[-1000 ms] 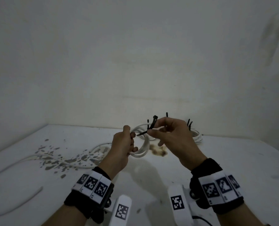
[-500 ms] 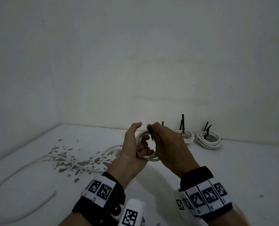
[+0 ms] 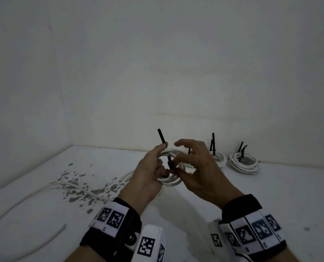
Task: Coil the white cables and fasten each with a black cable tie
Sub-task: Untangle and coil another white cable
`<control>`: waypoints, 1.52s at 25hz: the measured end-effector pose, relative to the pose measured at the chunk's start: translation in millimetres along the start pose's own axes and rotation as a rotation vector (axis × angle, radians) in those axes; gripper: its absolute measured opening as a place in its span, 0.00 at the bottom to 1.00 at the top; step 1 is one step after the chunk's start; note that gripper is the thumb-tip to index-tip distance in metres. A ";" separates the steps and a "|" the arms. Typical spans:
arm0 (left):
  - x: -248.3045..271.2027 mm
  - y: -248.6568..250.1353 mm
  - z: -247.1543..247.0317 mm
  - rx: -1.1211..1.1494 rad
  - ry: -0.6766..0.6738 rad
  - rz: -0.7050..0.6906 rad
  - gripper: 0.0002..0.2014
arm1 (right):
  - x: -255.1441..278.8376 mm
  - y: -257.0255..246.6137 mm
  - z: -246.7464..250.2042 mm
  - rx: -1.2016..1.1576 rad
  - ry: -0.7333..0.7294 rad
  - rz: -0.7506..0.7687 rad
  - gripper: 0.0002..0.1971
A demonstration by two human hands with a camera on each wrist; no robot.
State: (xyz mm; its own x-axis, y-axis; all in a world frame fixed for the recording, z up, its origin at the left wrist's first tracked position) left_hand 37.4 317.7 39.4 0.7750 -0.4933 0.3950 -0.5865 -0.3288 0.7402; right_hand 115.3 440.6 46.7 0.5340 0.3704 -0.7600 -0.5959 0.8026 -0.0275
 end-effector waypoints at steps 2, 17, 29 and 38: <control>-1.6 3.0 3.8 -0.011 0.030 -0.030 0.07 | -6.7 -12.2 2.6 -0.005 -0.010 0.066 0.05; 8.8 1.7 -0.7 -0.585 0.241 -0.730 0.08 | -16.6 -17.3 16.7 -0.206 0.268 -0.491 0.15; 11.8 2.6 2.4 -0.759 0.372 -0.979 0.04 | -16.8 -17.1 11.7 -0.076 0.250 -0.460 0.13; 17.0 8.8 1.4 -0.948 0.232 -1.090 0.07 | -16.2 -12.9 28.1 -0.324 0.157 -0.530 0.04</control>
State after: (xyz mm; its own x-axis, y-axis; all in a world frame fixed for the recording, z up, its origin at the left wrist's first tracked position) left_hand 45.1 305.3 51.8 0.7979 -0.1841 -0.5740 0.6028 0.2409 0.7607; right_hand 131.2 437.4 77.7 0.7266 -0.1308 -0.6745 -0.4392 0.6666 -0.6023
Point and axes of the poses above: each hand's wrist, its own x-axis away from the middle knuckle, its own z-axis out of the back of the hand, y = z × x, the point moved 2 cm from there along -x, towards the middle knuckle, and after that the axes turned 15 degrees about z, right-handed, at the moved point
